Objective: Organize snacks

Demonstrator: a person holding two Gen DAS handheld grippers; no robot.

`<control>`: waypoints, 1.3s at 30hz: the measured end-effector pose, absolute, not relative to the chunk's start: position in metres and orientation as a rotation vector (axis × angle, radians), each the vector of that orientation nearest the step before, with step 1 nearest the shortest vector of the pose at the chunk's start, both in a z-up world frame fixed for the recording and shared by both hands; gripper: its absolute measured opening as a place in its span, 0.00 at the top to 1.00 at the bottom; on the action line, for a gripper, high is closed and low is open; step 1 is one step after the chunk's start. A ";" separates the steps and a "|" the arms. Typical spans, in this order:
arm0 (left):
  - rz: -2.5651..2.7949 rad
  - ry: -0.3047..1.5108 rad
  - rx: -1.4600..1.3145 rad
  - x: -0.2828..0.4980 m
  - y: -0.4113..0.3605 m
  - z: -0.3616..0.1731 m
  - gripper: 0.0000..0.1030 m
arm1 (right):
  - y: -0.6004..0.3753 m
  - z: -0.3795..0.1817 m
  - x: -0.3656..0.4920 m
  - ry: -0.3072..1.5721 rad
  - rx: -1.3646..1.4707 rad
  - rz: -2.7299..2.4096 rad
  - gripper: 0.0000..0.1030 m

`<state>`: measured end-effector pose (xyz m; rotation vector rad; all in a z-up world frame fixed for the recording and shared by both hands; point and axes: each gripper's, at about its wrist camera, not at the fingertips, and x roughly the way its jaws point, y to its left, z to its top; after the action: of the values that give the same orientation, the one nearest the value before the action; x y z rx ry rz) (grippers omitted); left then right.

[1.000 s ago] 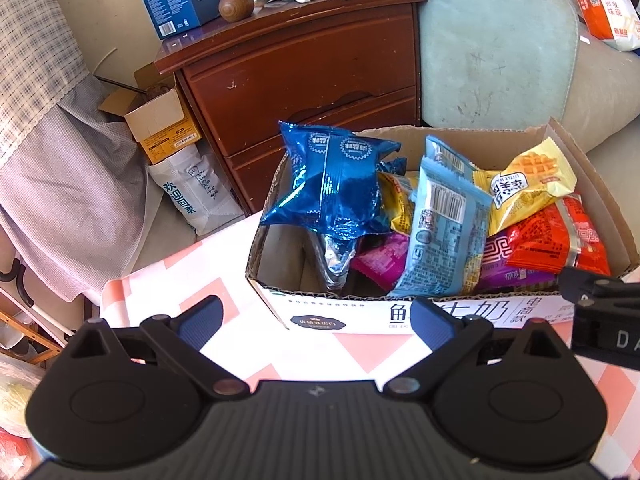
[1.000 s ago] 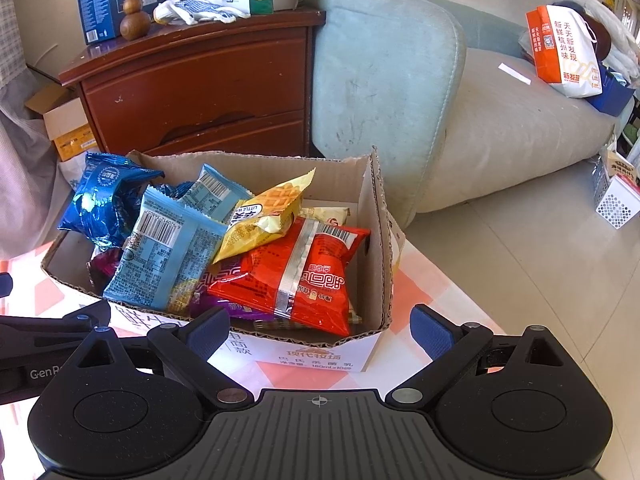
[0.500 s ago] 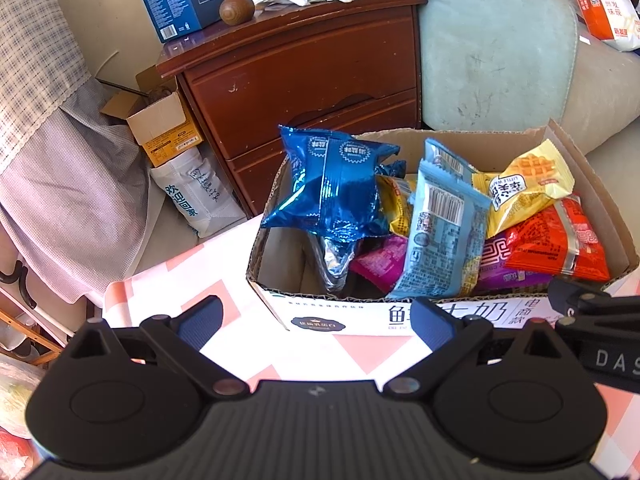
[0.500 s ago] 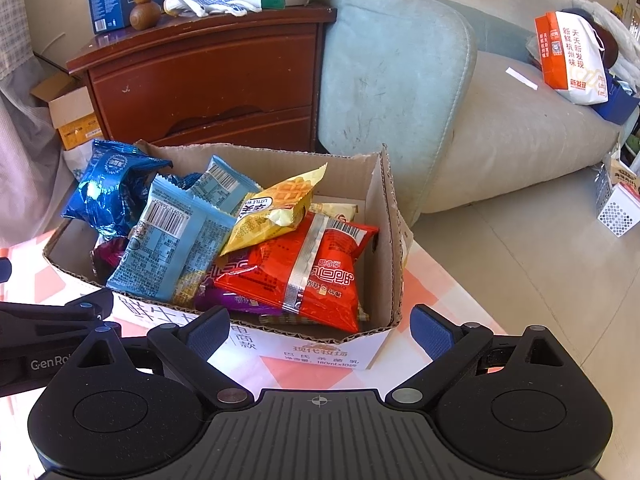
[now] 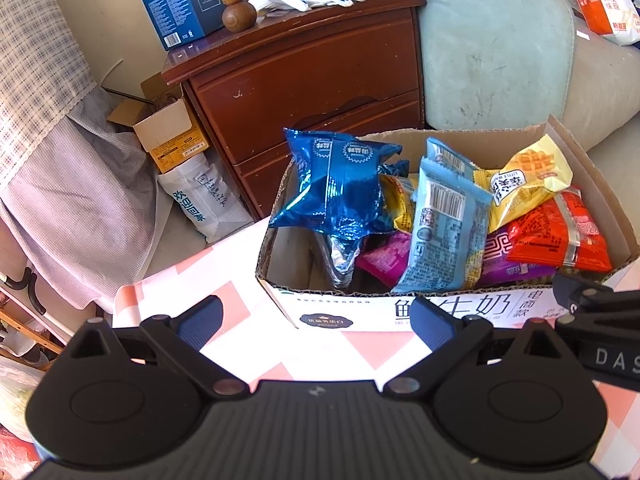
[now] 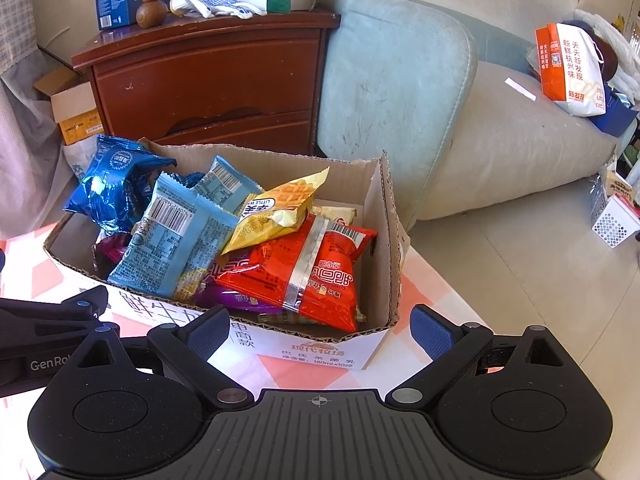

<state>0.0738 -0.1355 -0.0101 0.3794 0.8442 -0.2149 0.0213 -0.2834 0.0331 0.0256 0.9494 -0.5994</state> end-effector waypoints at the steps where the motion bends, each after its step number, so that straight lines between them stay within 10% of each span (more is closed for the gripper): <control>1: -0.215 0.843 0.379 0.072 -0.134 -0.009 0.04 | -0.282 0.034 0.020 0.949 0.023 -0.599 0.05; 39: -0.144 0.940 0.315 -0.006 -0.012 -0.031 0.03 | -0.175 -0.052 -0.062 1.000 0.098 -0.337 0.05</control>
<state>-0.0057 -0.0120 -0.0307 0.3150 0.9402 -0.1443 -0.0623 -0.1749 -0.0517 0.0978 0.9999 -0.3366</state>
